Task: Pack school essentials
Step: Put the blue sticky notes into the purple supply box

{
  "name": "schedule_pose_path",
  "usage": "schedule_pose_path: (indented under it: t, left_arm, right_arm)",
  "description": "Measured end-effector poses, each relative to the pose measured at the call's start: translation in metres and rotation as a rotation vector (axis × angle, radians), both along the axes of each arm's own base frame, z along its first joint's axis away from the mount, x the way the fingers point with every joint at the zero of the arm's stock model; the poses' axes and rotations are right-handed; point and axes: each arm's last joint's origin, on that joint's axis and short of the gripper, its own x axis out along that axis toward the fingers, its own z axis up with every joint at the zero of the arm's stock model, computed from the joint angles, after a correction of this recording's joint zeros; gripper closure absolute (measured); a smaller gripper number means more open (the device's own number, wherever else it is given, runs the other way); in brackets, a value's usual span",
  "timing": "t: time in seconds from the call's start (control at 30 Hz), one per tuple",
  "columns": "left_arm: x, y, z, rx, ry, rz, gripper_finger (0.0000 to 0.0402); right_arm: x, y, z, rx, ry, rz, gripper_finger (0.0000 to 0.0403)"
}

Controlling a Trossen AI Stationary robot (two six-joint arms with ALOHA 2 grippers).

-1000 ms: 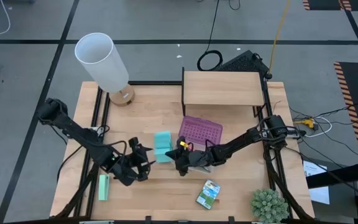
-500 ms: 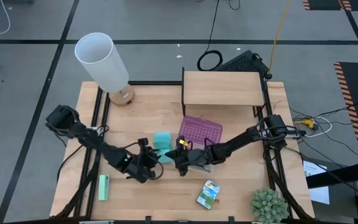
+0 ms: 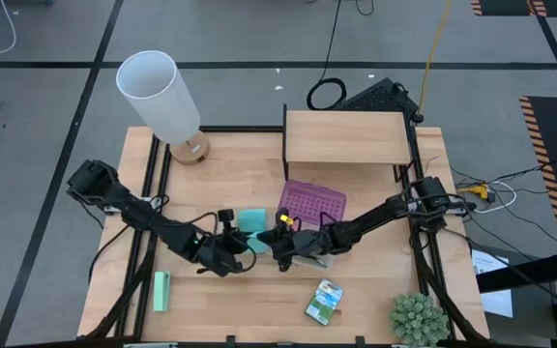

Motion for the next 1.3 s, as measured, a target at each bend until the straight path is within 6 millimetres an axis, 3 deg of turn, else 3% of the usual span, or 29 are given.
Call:
schedule_pose_path:
  t: [0.3,0.57,0.67,0.83,1.03,1.3]
  left_arm:
    - [-0.027,0.011,0.042,-0.03,0.032,-0.14,0.0397]
    - [-0.047,0.02,0.068,-0.121,0.016,-0.228,0.0396]
    - [-0.045,0.021,0.063,-0.141,0.031,-0.236,0.0399]
    - [-0.036,0.019,0.033,-0.231,0.116,-0.273,0.0388]
    - [-0.035,0.019,0.015,-0.263,0.165,-0.179,0.0366]
    - [-0.024,0.022,0.022,-0.414,0.104,-0.232,0.0251]
  right_arm:
    - [-0.016,0.002,0.038,0.049,-0.012,-0.067,0.0261]
    - [-0.02,-0.005,0.039,0.182,0.02,-0.138,0.0211]
    - [-0.018,-0.006,0.037,0.195,0.026,-0.125,0.0208]
    - [-0.018,-0.005,0.037,0.233,0.03,-0.085,0.0207]
    - [-0.019,-0.005,0.036,0.235,0.041,-0.088,0.0207]
    - [-0.019,-0.005,0.034,0.231,0.056,-0.09,0.0206]
